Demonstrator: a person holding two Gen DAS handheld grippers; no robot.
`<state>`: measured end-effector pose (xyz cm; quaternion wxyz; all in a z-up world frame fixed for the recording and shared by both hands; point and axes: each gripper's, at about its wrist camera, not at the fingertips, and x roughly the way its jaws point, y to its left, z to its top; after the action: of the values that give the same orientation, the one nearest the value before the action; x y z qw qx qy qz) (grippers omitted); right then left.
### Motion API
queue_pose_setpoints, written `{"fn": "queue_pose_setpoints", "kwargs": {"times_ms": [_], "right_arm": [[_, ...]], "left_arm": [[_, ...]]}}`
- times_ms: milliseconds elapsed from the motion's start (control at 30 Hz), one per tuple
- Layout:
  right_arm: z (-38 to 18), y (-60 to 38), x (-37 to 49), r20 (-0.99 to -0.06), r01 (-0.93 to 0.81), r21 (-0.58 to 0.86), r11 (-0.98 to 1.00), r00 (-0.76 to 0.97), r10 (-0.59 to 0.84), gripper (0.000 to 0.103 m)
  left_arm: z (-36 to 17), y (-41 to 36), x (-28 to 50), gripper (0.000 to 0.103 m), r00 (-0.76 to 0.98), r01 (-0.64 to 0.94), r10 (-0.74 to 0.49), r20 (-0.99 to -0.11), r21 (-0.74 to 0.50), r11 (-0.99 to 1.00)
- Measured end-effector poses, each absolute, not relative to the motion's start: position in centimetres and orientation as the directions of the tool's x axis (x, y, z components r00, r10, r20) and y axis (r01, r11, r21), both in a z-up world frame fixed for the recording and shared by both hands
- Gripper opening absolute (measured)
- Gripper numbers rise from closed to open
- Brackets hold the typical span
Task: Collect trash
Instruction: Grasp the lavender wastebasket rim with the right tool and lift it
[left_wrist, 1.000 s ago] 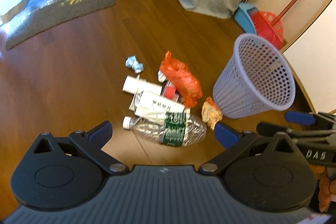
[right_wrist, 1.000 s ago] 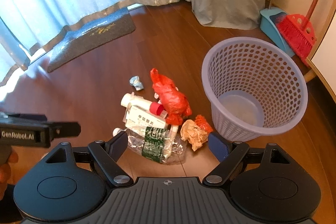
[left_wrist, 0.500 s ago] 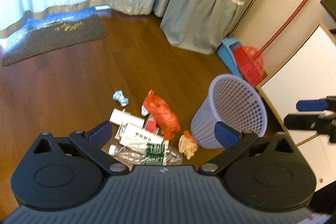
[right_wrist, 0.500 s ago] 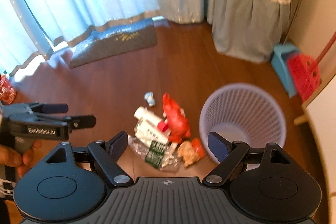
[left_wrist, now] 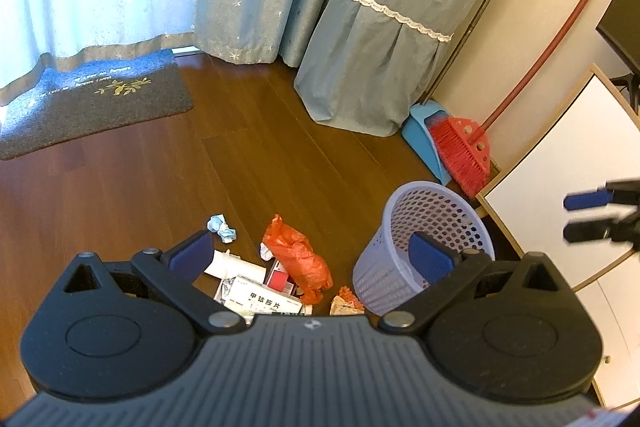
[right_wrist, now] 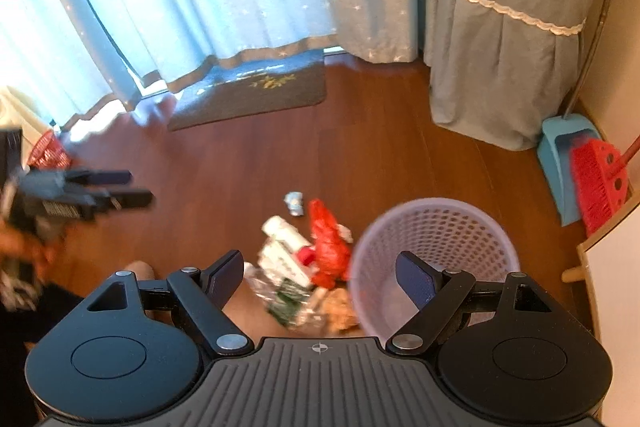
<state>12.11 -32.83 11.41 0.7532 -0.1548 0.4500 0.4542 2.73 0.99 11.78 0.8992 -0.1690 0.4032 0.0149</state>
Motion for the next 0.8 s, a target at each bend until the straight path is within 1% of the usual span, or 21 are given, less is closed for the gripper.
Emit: {"fn": "queue_pose_setpoints", "kwargs": {"times_ms": [100, 167, 200, 233, 267, 400, 533, 567, 633, 700, 800], "right_arm": [[7.6, -34.9, 12.1, -0.817, -0.824, 0.154, 0.545, 0.204, 0.539, 0.081], [4.8, -35.7, 12.1, -0.807, -0.819, 0.170, 0.548, 0.203, 0.554, 0.080], [3.3, -36.0, 11.9, -0.801, -0.820, 0.178, 0.544, 0.200, 0.564, 0.077], [1.9, -36.0, 11.8, -0.799, -0.822, 0.181, 0.539, 0.197, 0.569, 0.069], [0.5, -35.9, 11.6, -0.799, -0.827, 0.180, 0.533, 0.193, 0.570, 0.066], [-5.3, -34.4, 10.8, -0.819, -0.850, 0.097, 0.518, 0.227, 0.526, 0.060], [-9.7, -33.1, 10.5, -0.824, -0.873, 0.034, 0.487, 0.251, 0.509, 0.050], [-10.6, -32.7, 10.5, -0.823, -0.884, 0.020, 0.467, 0.250, 0.510, 0.047], [-12.0, -32.0, 10.5, -0.823, -0.901, -0.013, 0.434, 0.256, 0.507, 0.044], [-13.4, -31.5, 10.6, -0.825, -0.916, -0.042, 0.399, 0.257, 0.503, 0.041], [-14.9, -30.8, 10.9, -0.828, -0.929, -0.071, 0.364, 0.258, 0.498, 0.033]], "left_arm": [[11.9, 1.5, 3.1, 0.101, 0.667, -0.171, -0.110, -0.737, -0.295, 0.940], [12.0, 1.8, 3.5, 0.101, 0.666, -0.151, -0.098, -0.740, -0.262, 0.953], [12.0, 2.1, 3.7, 0.101, 0.661, -0.131, -0.097, -0.744, -0.241, 0.962], [11.8, 2.4, 4.0, 0.101, 0.653, -0.114, -0.097, -0.751, -0.223, 0.968], [11.6, 2.9, 4.4, 0.101, 0.641, -0.095, -0.098, -0.761, -0.205, 0.974], [9.5, 5.3, 5.5, 0.102, 0.605, -0.040, -0.116, -0.788, -0.175, 0.984], [5.1, 7.6, 6.2, 0.101, 0.590, 0.000, -0.133, -0.797, -0.165, 0.986], [4.0, 8.1, 6.4, 0.101, 0.574, 0.001, -0.144, -0.806, -0.176, 0.984], [2.1, 8.6, 7.3, 0.101, 0.533, 0.011, -0.173, -0.828, -0.198, 0.980], [1.2, 8.8, 7.7, 0.101, 0.537, 0.033, -0.184, -0.823, -0.198, 0.980], [-0.1, 8.7, 8.2, 0.101, 0.544, 0.053, -0.208, -0.813, -0.214, 0.975]]}}
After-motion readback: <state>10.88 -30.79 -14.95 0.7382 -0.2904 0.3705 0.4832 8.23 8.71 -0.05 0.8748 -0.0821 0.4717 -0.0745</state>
